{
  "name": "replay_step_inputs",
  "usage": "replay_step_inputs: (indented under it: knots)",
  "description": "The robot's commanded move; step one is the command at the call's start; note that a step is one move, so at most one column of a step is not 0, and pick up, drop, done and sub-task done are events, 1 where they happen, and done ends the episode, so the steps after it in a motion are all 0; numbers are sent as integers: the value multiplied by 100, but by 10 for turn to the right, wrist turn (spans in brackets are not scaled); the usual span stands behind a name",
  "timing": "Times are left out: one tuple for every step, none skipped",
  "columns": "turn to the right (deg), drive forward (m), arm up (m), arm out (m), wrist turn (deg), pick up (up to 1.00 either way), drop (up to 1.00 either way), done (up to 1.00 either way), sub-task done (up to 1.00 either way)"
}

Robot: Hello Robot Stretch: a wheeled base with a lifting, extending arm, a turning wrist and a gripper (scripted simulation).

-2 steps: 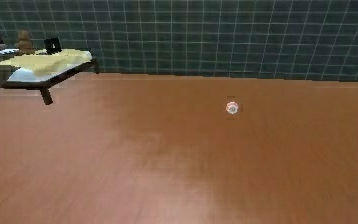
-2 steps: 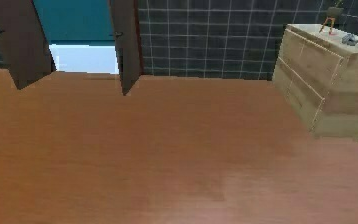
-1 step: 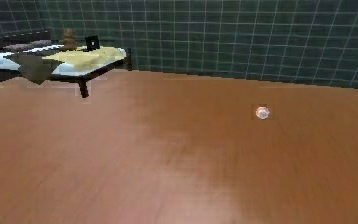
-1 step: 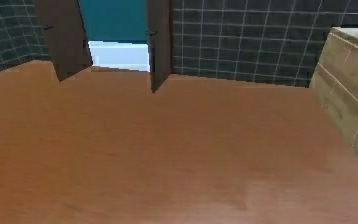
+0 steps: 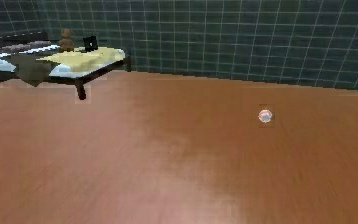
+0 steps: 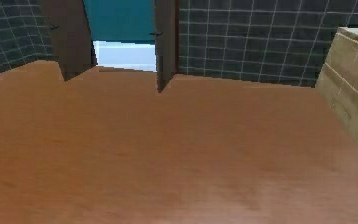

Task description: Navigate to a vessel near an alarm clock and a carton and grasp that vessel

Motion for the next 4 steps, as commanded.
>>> replay_step_inputs:
  knots:
    - [-450,0,0,0,0,0,0,0,0]
    - [330,0,0,0,0,0,0,0,0]
    - [0,25,0,0,0,0,0,0,0]
    - [-120,0,0,0,0,0,0,0,0]
